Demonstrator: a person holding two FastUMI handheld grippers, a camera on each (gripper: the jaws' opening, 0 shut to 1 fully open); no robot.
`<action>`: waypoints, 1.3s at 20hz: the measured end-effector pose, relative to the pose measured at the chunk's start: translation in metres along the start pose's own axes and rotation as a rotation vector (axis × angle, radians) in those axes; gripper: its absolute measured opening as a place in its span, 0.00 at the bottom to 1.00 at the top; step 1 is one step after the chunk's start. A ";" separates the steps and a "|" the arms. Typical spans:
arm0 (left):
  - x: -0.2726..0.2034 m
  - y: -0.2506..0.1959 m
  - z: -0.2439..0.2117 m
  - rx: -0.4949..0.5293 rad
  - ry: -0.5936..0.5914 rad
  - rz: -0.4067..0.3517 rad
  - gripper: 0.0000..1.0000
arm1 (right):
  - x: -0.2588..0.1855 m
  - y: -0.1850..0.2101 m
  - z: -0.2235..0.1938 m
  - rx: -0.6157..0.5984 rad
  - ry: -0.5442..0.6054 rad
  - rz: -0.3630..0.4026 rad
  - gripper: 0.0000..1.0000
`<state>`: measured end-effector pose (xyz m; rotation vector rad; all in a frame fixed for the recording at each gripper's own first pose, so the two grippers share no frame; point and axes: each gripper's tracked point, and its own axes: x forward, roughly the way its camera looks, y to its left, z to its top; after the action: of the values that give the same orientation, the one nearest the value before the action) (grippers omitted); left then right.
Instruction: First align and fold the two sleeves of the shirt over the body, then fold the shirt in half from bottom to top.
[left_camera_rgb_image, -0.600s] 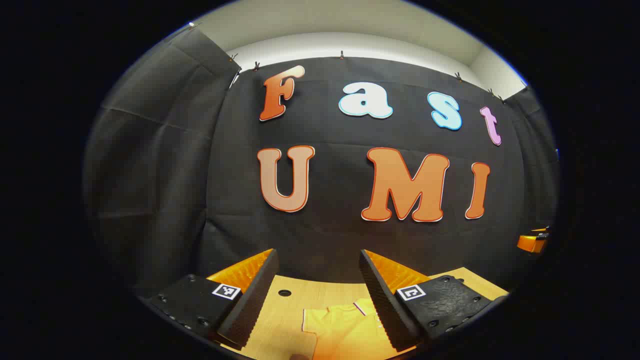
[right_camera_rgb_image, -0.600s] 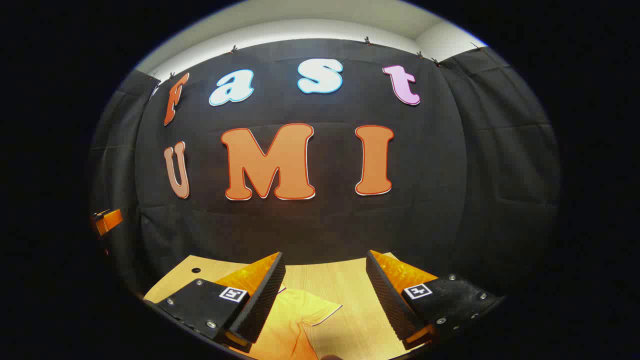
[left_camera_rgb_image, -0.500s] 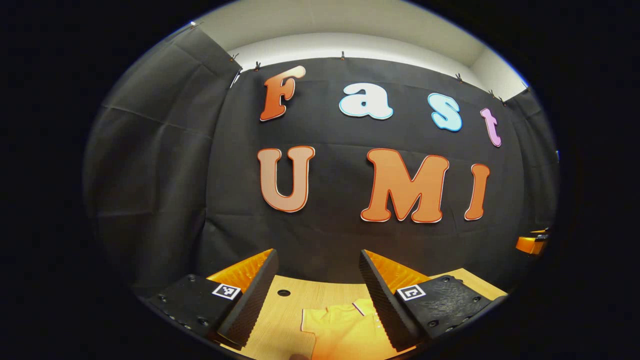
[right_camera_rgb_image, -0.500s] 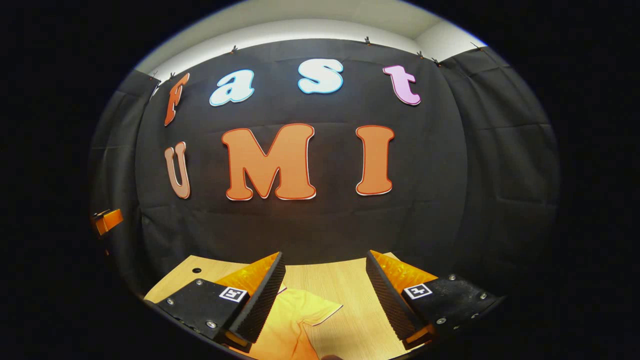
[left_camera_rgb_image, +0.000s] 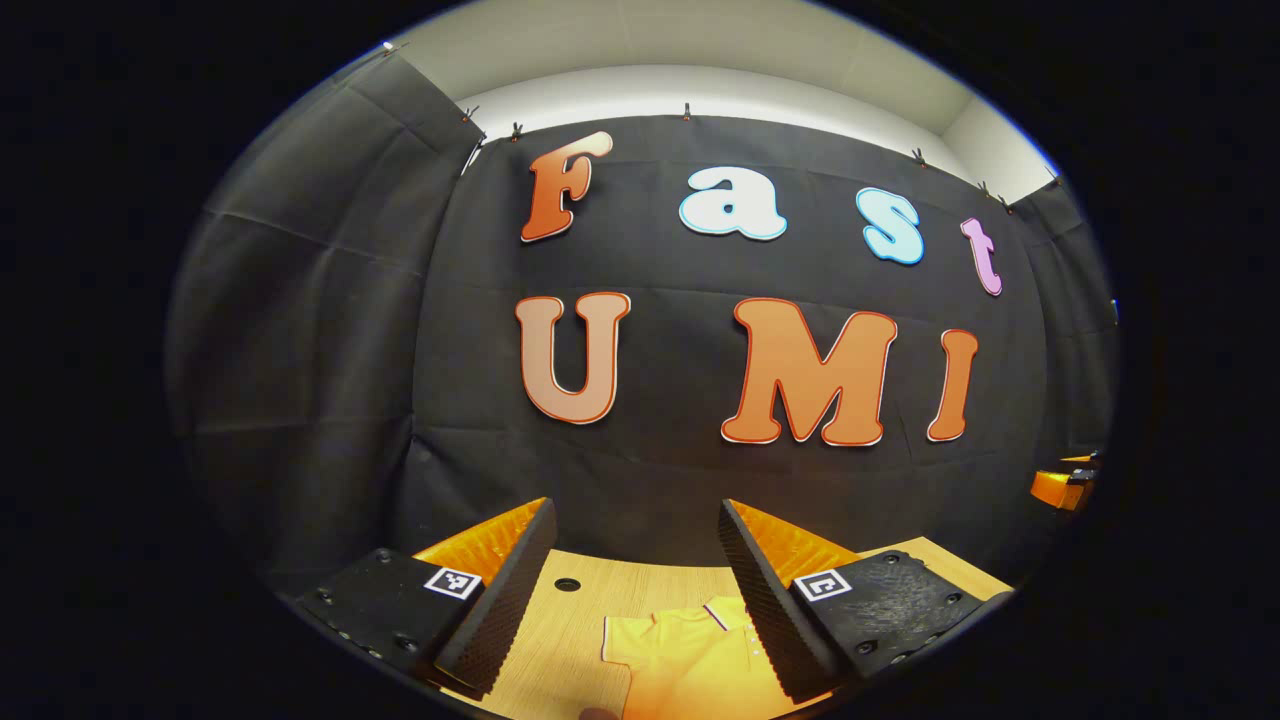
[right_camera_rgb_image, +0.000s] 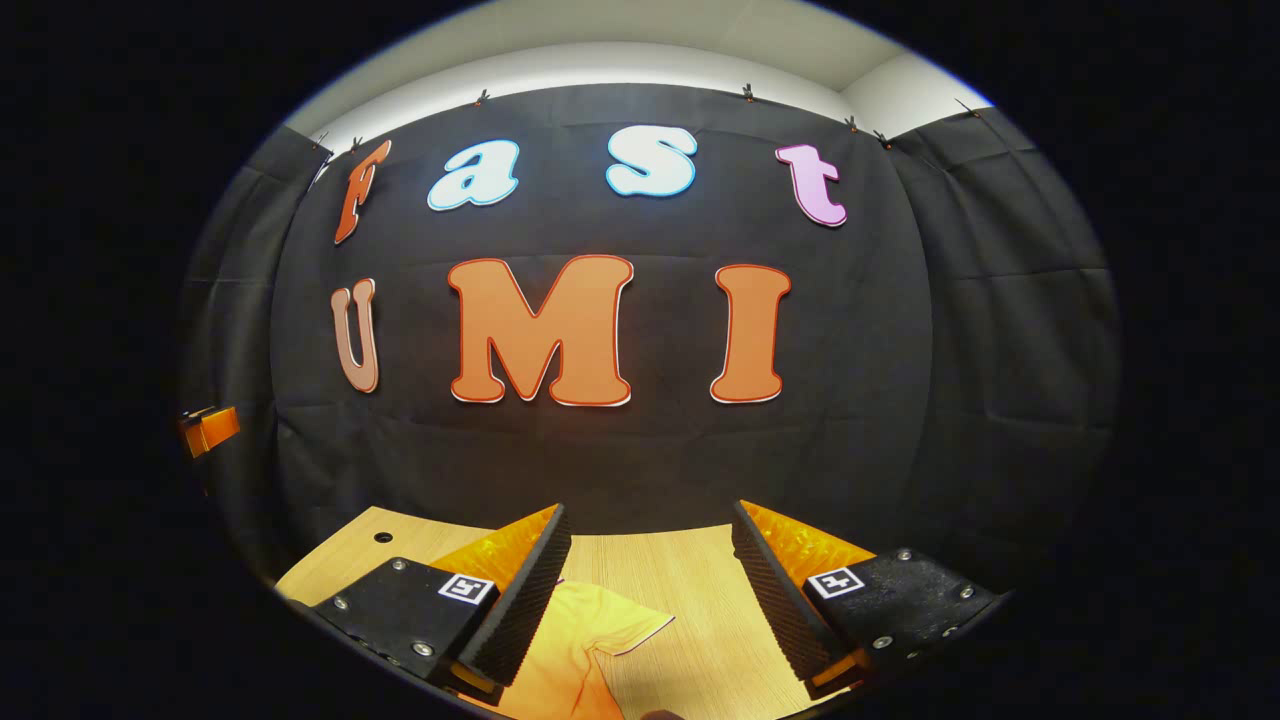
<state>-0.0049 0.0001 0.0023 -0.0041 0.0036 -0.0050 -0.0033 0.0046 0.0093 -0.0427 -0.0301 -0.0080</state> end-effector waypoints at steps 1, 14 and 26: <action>0.000 0.000 -0.002 0.000 0.002 -0.001 0.98 | -0.001 0.002 0.001 -0.001 0.000 0.004 0.98; -0.005 0.005 -0.012 -0.016 0.018 0.001 0.96 | 0.014 0.022 -0.026 0.162 0.150 0.077 0.98; 0.008 0.004 -0.050 -0.047 0.090 -0.030 0.98 | 0.109 -0.011 -0.232 0.432 0.841 -0.146 0.99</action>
<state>0.0034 0.0040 -0.0473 -0.0513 0.0942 -0.0355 0.1120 -0.0171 -0.2187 0.3963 0.8051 -0.1640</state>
